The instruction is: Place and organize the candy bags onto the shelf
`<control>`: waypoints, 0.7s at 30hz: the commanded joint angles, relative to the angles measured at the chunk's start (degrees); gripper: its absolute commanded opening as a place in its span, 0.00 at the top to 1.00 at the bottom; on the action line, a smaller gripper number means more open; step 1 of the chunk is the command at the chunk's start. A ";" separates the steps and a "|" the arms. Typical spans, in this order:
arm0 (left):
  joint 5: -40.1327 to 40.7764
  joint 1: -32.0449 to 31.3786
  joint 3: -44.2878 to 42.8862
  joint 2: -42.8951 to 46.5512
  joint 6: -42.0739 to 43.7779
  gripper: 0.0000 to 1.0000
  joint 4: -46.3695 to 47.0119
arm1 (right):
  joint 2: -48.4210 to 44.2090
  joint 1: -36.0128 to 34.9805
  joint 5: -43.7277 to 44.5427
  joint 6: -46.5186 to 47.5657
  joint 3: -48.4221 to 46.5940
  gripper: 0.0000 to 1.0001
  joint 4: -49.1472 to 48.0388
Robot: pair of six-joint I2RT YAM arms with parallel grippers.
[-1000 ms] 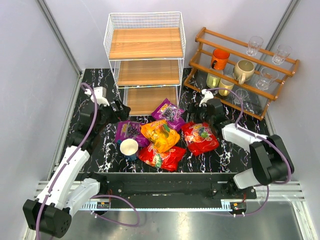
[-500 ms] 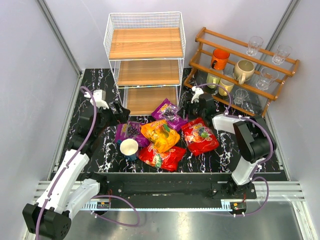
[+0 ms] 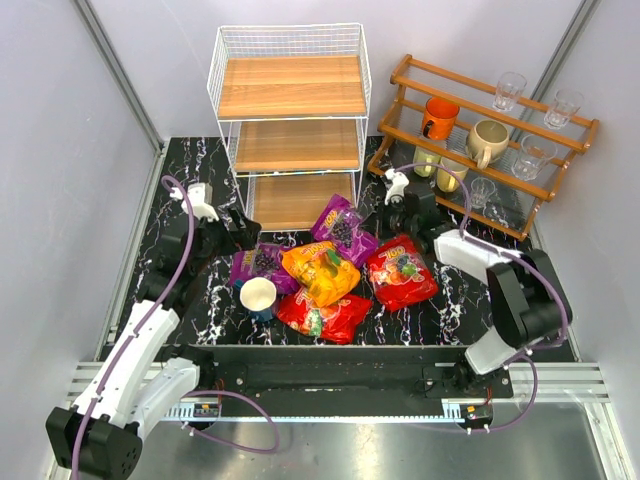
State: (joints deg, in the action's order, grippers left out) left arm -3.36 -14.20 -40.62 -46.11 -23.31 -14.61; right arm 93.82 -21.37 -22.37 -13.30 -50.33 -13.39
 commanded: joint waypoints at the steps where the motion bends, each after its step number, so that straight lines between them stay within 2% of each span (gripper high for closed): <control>1: -1.13 -0.13 0.46 1.02 -1.03 0.01 1.43 | -12.40 0.10 -5.75 -1.11 -0.21 1.00 3.71; 7: -1.48 -0.13 1.16 1.37 -1.56 0.01 1.78 | -24.54 0.01 -5.32 -2.08 0.67 1.00 13.03; 8: -1.48 -0.13 1.25 1.46 -1.74 0.01 1.87 | -25.87 -0.17 -4.53 -1.99 0.67 1.00 17.73; 13: -2.18 -0.13 1.86 1.46 -2.70 0.01 2.39 | -32.72 -0.26 5.39 -1.73 -1.61 1.00 28.84; 21: -2.88 -0.22 2.04 1.99 -3.32 0.01 2.40 | -33.71 -1.75 22.25 0.64 -8.55 1.00 45.28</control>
State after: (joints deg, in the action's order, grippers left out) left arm -4.64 -14.20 -38.74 -45.45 -25.61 -14.50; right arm 61.45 -21.69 -10.96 -13.93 -52.10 26.65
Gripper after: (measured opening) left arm 0.987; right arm 0.009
